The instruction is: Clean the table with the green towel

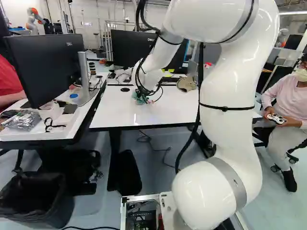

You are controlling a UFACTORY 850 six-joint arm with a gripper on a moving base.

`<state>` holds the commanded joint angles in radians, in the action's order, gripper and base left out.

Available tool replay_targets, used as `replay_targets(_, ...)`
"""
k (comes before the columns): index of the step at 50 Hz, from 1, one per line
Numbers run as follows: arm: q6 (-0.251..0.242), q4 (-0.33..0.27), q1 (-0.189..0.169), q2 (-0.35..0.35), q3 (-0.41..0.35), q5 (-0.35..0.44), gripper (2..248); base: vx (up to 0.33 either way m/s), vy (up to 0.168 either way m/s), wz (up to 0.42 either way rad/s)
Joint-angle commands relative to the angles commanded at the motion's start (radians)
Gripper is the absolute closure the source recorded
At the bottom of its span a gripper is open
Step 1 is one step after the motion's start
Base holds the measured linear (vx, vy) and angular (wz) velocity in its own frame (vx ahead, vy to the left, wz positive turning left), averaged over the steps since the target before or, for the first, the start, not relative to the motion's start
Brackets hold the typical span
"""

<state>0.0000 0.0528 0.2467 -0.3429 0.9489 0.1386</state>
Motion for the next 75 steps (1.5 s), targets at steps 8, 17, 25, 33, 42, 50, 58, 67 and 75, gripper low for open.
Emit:
replay_targets(8,0.000,0.000,0.012,0.029,-0.035,0.000,202,0.000,0.000,0.000)
replay_targets(17,0.000,0.000,0.022,0.065,-0.080,0.000,202,0.000,0.000,0.000)
replay_targets(25,0.000,0.000,0.029,0.099,-0.120,0.000,202,0.000,0.000,0.000)
replay_targets(33,0.000,0.000,0.037,0.133,-0.160,0.000,202,0.000,0.000,0.000)
replay_targets(42,0.000,0.000,0.044,0.173,-0.206,0.000,202,0.000,0.000,0.000)
replay_targets(50,0.000,0.000,0.036,0.205,-0.242,0.000,202,0.000,0.000,0.000)
replay_targets(58,0.000,0.000,0.016,0.233,-0.274,0.000,202,0.000,0.000,0.000)
replay_targets(67,0.000,0.000,-0.011,0.260,-0.303,0.000,202,0.000,0.000,0.000)
replay_targets(75,0.000,0.000,-0.014,0.262,-0.305,0.000,202,0.000,0.000,0.000)
